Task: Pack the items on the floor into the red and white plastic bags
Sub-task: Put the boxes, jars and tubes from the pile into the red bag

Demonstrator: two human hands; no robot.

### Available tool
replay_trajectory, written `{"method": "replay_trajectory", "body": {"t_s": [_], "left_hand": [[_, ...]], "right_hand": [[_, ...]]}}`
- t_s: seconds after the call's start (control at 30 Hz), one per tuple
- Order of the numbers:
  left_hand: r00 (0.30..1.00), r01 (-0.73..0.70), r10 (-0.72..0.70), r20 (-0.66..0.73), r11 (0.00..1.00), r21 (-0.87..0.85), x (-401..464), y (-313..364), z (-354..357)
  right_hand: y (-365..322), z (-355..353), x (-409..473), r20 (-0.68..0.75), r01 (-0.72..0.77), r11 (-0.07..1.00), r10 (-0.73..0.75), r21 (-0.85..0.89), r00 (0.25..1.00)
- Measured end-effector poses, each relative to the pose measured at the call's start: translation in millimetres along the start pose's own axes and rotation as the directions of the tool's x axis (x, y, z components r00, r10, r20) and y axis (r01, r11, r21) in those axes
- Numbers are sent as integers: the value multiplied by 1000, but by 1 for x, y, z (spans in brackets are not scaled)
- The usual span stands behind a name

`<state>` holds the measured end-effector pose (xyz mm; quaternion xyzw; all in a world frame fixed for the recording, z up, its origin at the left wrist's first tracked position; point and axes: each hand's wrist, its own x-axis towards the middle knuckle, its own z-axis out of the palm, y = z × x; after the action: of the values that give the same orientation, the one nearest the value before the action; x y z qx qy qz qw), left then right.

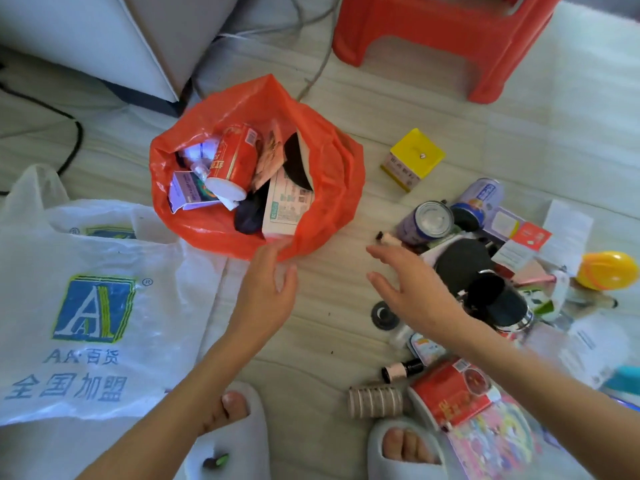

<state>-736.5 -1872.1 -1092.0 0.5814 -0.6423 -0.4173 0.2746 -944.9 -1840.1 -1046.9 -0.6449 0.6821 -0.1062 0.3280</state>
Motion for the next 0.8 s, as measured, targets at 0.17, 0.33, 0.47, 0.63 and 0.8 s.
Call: {"method": "replay_trajectory", "body": {"t_s": [0.17,0.33,0.47,0.63,0.8], "left_hand": [[922,-150,78,380,975,166,-55,-1,53],[718,-410,124,685,871,272,-85,-6,89],[564,-553,52,824,765,330,-98,-14,108],[516,-651,40,856,667,361,-102,-26,115],[557,-511,-96,825,744,432,-100,-22,116]], "right_hand": [[62,6,-53,-36,-27,965,18,-263,999],[89,37,-103,-275,-168,959,102,-229,956],[98,60,-121,-334,-261,950,192,-174,923],[123,65,-129,-139,-315,896,284,-315,949],[127,57,-131,-104,-483,849,471,-214,876]]}}
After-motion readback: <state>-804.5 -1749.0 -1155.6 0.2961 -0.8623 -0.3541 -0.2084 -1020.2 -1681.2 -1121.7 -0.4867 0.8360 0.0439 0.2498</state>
